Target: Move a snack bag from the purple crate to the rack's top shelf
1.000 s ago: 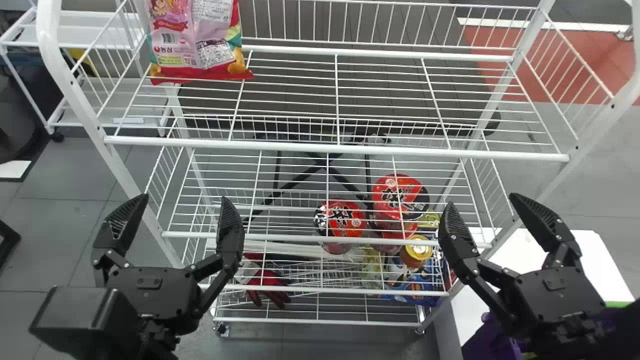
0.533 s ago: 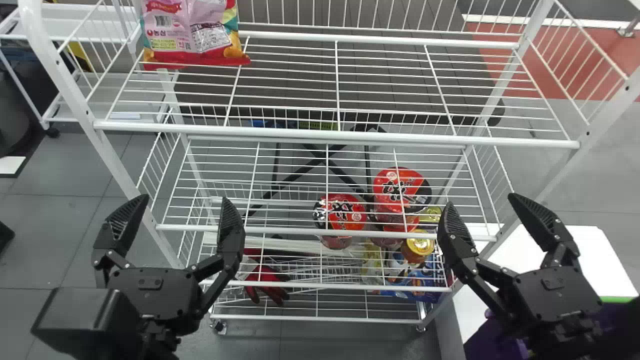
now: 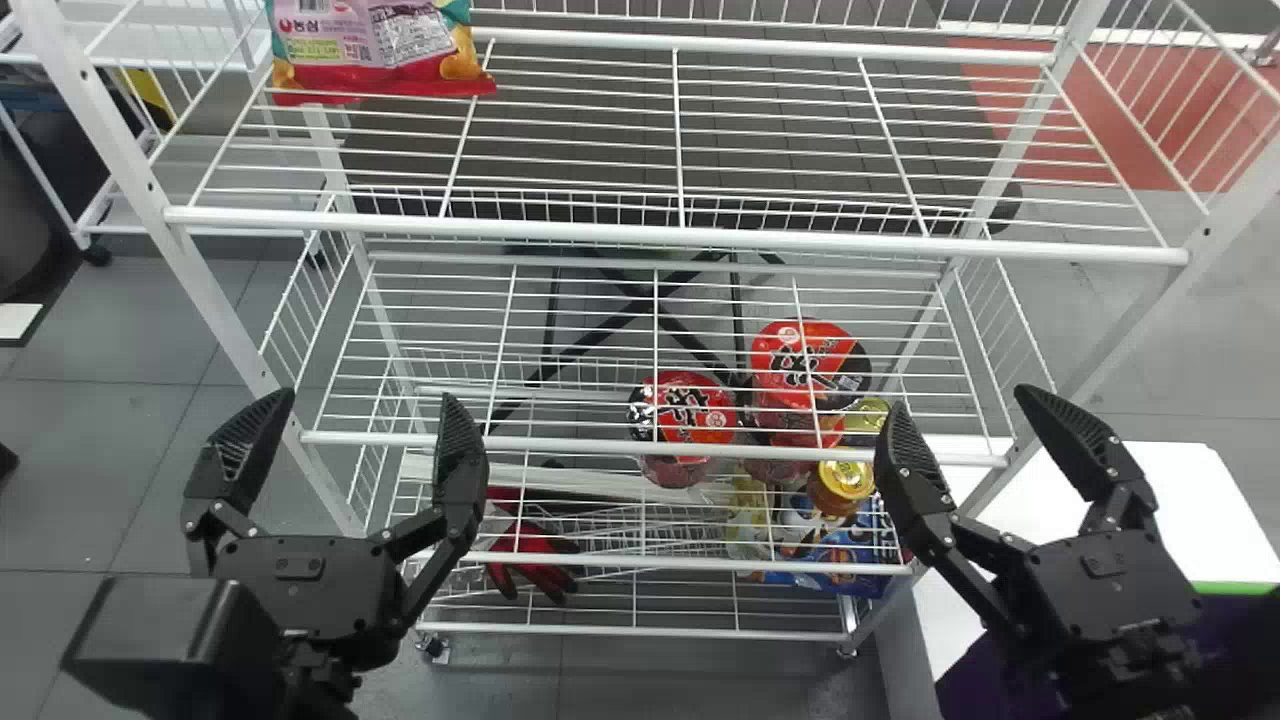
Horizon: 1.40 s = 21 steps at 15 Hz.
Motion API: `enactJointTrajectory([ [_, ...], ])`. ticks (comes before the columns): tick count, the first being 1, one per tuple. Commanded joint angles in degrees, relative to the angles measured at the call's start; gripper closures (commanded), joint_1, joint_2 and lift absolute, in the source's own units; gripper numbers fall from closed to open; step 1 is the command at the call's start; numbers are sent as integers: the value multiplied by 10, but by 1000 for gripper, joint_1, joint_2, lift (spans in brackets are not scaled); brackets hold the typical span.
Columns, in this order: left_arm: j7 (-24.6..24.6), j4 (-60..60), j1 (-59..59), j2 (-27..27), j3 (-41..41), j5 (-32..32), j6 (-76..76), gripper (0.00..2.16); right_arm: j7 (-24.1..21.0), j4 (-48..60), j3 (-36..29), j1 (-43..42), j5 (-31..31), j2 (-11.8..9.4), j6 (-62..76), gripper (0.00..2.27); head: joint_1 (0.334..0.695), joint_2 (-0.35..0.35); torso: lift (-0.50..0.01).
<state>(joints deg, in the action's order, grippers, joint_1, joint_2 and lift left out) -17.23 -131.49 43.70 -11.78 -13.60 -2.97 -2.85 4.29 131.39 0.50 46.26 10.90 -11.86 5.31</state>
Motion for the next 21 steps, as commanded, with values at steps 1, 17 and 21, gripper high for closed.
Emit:
enactJointTrajectory([
  [1,0,-1,1,0,0,0,0,56,0,0,0,1,0,0,0,144,695,-48,-254],
  [17,-1,-1,1,0,-2,-1,0,56,0,-3,2,1,0,-4,7,144,695,-48,-318],
  [21,-1,-2,2,0,-3,-3,0,56,0,-3,3,1,0,-5,7,144,695,-49,-335],
])
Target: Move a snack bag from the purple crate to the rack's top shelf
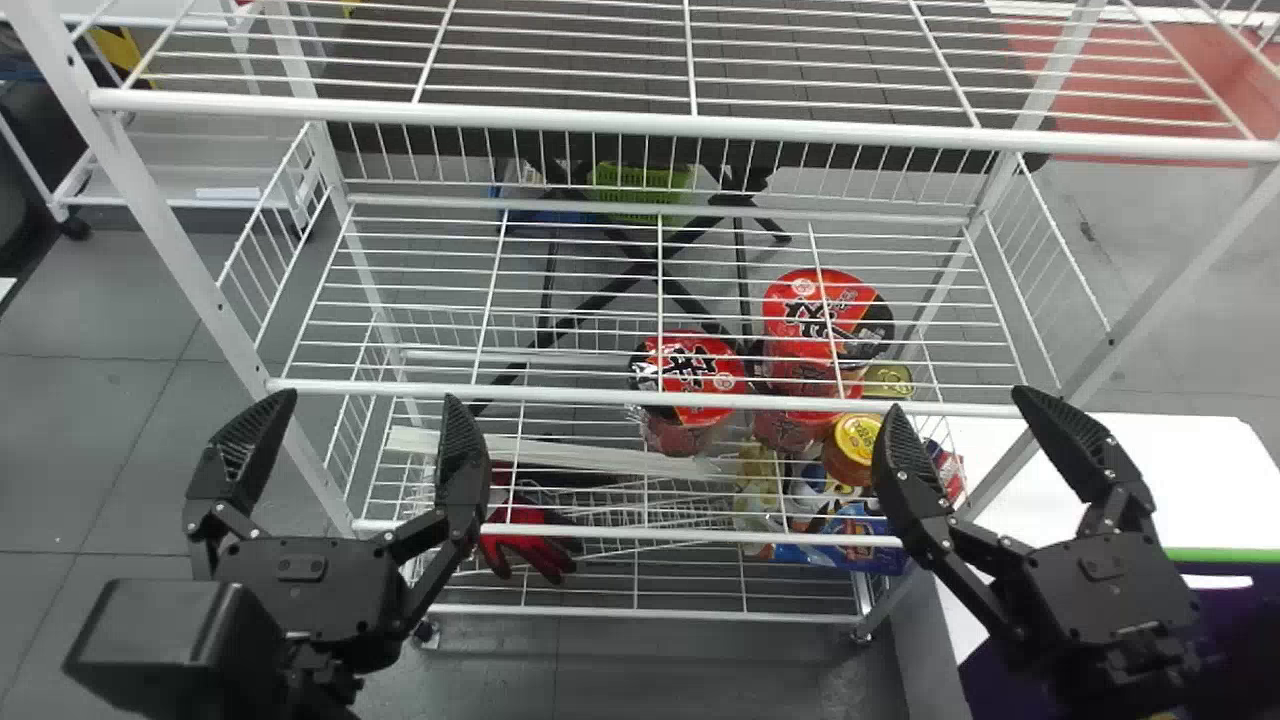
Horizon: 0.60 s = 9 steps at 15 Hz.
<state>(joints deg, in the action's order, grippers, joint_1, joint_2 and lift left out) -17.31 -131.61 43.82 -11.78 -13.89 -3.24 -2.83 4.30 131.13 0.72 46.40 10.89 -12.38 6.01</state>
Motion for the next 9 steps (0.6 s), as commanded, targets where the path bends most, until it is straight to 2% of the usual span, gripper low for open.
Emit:
enactJointTrajectory([
  [1,0,-1,0,0,0,0,0,56,0,0,1,0,0,0,0,144,695,-49,-339],
  [9,0,-1,0,0,-4,-1,2,56,0,0,2,-1,0,0,2,144,695,-52,-371],
])
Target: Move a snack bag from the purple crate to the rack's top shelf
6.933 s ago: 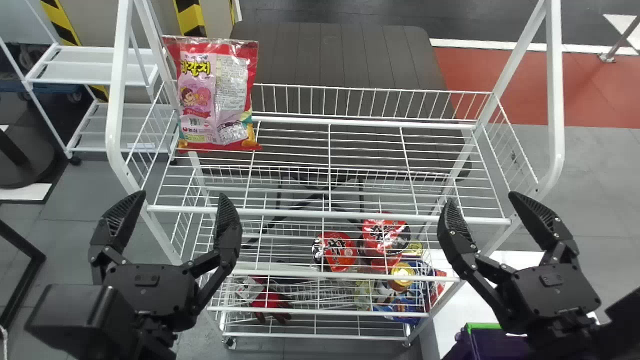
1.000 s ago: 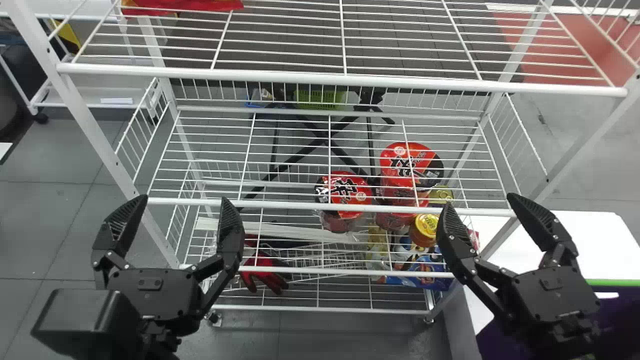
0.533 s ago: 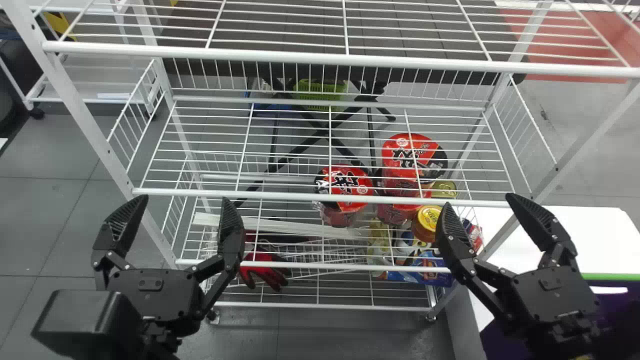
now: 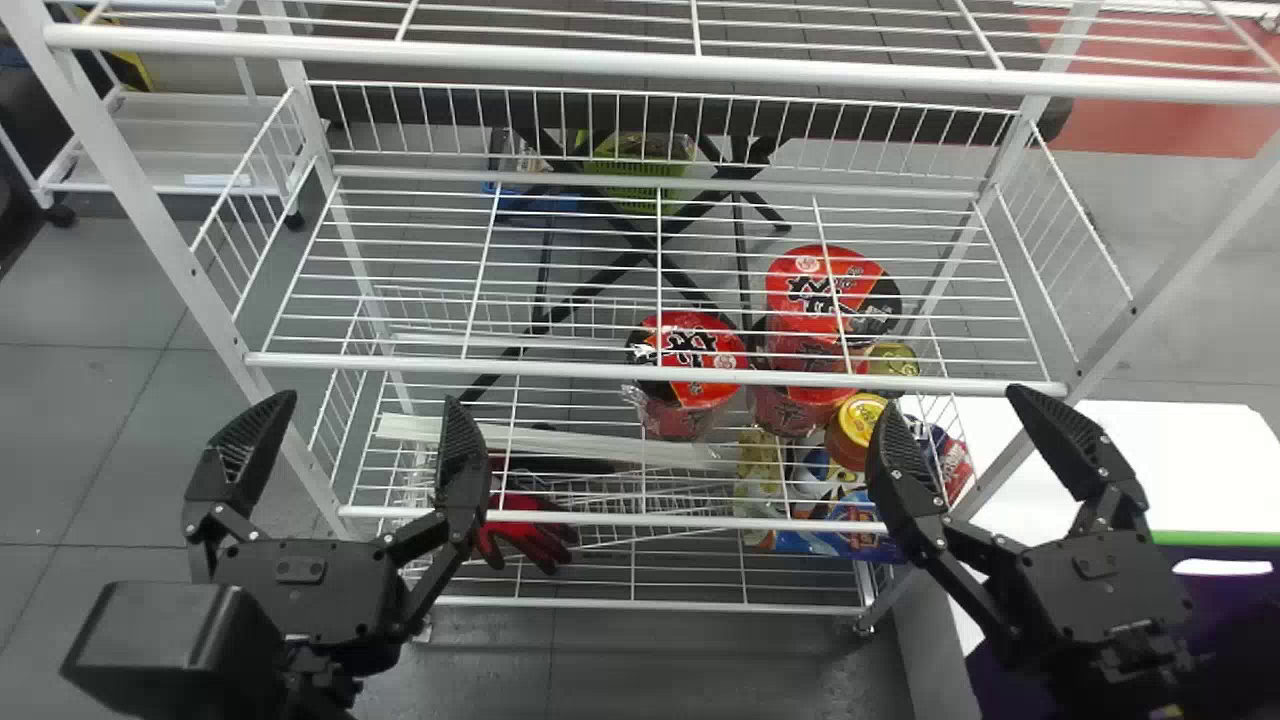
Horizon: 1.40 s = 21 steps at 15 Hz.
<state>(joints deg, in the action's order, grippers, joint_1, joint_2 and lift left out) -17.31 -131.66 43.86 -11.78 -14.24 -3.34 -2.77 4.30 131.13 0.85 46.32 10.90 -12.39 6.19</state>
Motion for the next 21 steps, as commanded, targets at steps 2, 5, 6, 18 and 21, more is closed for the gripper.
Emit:
enactJointTrajectory([
  [2,0,0,0,0,0,0,-1,56,0,0,-1,0,0,0,0,144,695,-52,-379],
  [5,0,0,0,0,-1,0,-1,56,0,-1,0,0,0,0,2,144,695,-53,-391],
  [6,0,0,0,0,-1,0,-1,56,0,-1,-1,0,0,0,2,144,695,-54,-395],
  [18,-4,2,0,0,-1,-2,-1,56,1,-3,0,0,0,1,2,144,695,-51,-443],
  [21,-4,2,0,0,-1,-2,-1,56,1,-3,0,-1,1,1,2,144,695,-51,-455],
])
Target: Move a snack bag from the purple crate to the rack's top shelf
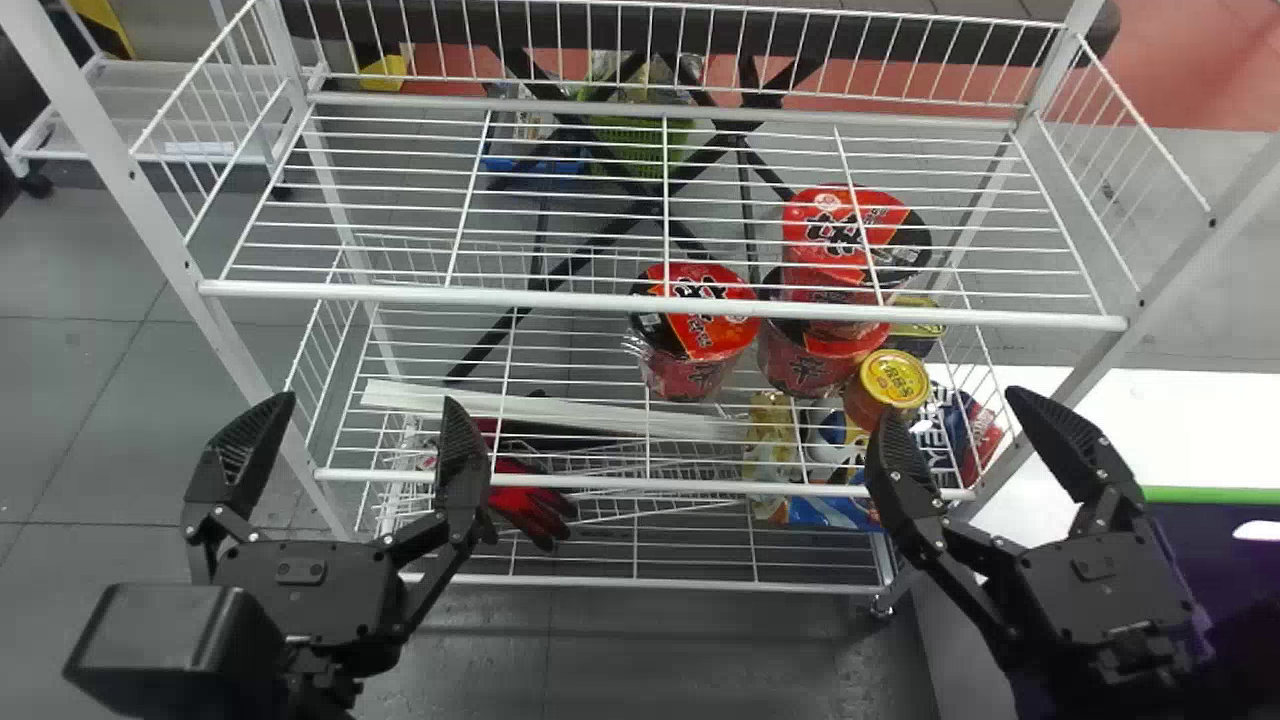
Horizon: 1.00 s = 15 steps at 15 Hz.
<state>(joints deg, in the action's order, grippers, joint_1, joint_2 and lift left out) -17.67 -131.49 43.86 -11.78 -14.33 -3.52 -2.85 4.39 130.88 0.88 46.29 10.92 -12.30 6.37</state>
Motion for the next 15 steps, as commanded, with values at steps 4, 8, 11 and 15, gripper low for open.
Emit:
enactJointTrajectory([
  [4,-2,2,0,0,0,0,0,56,15,-2,-5,-1,38,0,4,140,695,-50,-464],
  [8,-2,3,0,0,0,0,0,56,14,0,-6,2,33,-1,14,140,695,-54,-464],
  [11,-2,4,0,0,0,-1,2,56,14,18,-22,15,33,-2,11,140,695,-55,-464],
  [15,-2,11,-3,0,0,-1,2,56,7,111,-109,63,65,-4,-116,140,695,-88,-464],
])
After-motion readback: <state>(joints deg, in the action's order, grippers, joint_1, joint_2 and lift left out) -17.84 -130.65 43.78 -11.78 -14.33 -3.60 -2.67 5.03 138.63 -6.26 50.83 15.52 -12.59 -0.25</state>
